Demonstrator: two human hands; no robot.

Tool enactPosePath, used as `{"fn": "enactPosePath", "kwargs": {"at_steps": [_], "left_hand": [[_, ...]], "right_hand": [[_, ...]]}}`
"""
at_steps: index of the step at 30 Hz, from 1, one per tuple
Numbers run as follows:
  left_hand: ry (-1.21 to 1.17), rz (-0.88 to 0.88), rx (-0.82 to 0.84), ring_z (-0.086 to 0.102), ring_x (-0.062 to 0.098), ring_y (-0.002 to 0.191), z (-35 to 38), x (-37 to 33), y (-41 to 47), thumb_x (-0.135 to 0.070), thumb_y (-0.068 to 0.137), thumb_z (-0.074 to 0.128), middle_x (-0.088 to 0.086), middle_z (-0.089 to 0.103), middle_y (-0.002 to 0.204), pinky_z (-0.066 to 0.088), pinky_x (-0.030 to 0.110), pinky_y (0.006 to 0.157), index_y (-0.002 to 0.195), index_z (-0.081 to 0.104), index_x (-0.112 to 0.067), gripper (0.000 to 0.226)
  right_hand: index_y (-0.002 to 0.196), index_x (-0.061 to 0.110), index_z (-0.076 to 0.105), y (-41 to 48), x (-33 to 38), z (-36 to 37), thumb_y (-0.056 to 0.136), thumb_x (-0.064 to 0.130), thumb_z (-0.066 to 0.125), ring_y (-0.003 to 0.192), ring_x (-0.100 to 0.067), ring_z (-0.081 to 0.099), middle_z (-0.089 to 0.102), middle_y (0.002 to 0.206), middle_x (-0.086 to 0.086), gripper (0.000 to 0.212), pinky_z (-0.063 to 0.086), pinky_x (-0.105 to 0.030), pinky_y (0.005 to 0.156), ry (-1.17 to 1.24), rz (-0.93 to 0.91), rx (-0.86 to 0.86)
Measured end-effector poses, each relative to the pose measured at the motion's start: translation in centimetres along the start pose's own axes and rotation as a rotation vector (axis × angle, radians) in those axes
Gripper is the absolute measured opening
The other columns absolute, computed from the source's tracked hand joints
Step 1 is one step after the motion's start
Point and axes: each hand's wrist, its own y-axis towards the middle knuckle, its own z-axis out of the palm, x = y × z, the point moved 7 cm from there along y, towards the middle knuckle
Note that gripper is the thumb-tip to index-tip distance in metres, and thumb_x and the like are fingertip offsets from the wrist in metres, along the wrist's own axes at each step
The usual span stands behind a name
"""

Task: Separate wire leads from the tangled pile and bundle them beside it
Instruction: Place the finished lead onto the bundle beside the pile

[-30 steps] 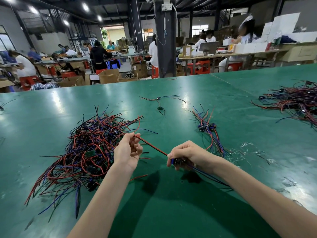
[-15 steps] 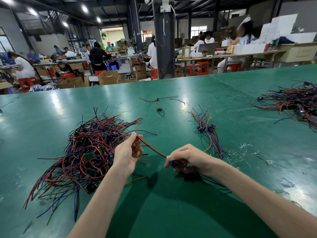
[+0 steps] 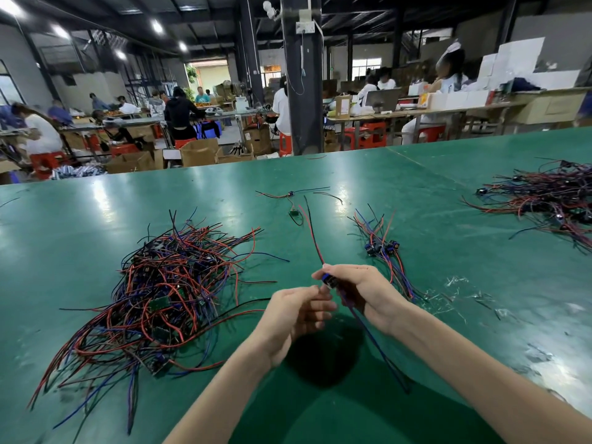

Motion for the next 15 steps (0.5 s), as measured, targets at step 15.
{"fn": "enactPosePath", "kwargs": {"at_steps": [15], "left_hand": [[-0.246, 0.015, 0.048, 0.063, 0.011, 0.056, 0.7, 0.6, 0.1, -0.005, 0.080, 0.063, 0.012, 0.071, 0.078, 0.054, 0.021, 0.055, 0.083, 0.068, -0.003, 0.006]], "right_hand": [[0.082, 0.015, 0.078, 0.1, -0.9, 0.8, 0.074, 0.035, 0.067, 0.090, -0.030, 0.047, 0.072, 0.091, -0.008, 0.024, 0.035, -0.043, 0.086, 0.165, 0.067, 0.045]]}}
